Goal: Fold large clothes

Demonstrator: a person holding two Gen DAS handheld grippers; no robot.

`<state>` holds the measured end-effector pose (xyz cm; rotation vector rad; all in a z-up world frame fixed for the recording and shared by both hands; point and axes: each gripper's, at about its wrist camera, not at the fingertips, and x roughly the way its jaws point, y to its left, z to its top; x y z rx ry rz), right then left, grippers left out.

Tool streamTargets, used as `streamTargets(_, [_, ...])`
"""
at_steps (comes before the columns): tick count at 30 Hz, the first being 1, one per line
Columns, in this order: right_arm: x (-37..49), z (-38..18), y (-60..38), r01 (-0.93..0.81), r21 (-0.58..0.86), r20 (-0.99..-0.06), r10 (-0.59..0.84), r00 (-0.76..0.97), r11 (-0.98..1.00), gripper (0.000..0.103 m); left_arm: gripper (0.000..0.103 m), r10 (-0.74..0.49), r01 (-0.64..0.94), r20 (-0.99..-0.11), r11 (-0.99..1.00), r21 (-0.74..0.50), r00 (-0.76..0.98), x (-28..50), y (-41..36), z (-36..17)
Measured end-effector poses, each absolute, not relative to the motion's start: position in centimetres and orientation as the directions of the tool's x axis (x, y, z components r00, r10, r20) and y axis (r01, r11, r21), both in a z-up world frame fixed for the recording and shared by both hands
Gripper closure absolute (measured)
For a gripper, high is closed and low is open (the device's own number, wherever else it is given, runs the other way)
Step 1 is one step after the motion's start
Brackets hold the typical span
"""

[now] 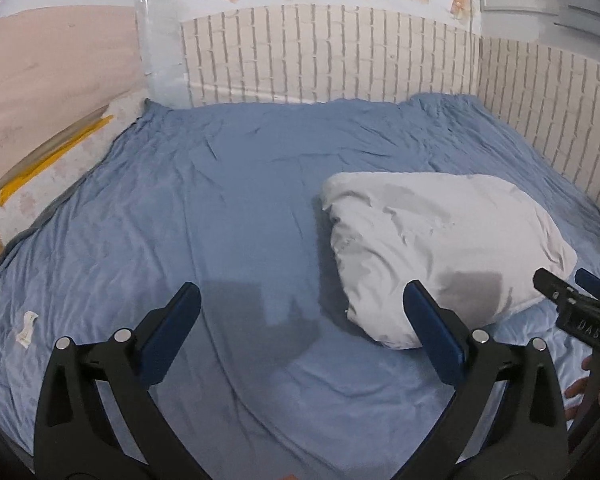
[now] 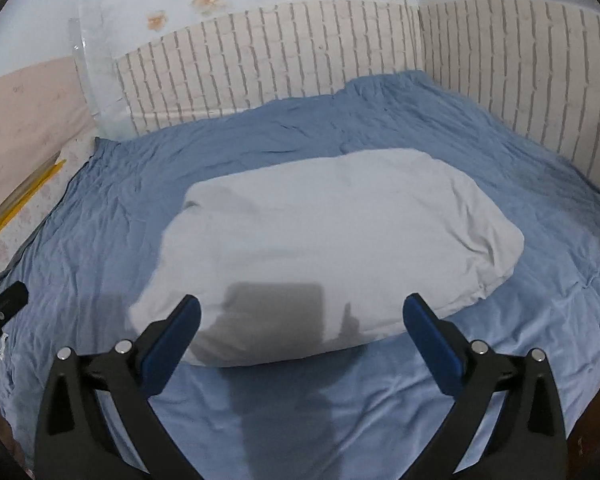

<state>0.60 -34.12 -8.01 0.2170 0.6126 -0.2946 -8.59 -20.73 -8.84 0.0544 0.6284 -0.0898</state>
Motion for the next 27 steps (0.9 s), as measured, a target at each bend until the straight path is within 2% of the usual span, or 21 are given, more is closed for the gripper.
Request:
streamTargets(5, [0.7,-5.8,-30.1,0.314,-0.037,-0.568,-0.278,0.774,0.949,0.002,0.003,-0.04,0.082,-0.569,0.996,0.048,0.821,-9.4,-20.3,-7.5])
streamTargets(7, [1.1,-4.7,-29.8,0.302,-0.031,-0.585,-0.263,0.768,0.953,0.002,0.003,-0.053,0.087,-0.578,0.996,0.032,0.814,-9.7,-20.0,-7.2])
streamTargets(10, [0.5,-3.0,-28.8,0.288,-0.005,-0.562,-0.241,0.791,0.958,0.002,0.003,-0.055,0.083,-0.568,0.996,0.024,0.821,-10.3,-19.7,-6.7])
streamTargets(15, [-0.4,-1.1,-28.2,0.303,-0.038,-0.517,-0.278,0.81,0.952,0.002,0.003,-0.044,0.078,-0.554,0.996,0.038,0.832,-10.8,-19.6,-6.1])
streamTargets(27, [-1.4,0.1,-28.3,0.306,-0.013,-0.494,-0.273,0.826,0.952,0.002,0.003,-0.032,0.05,-0.535,0.999,0.019,0.844,-11.5,-19.0,-4.8])
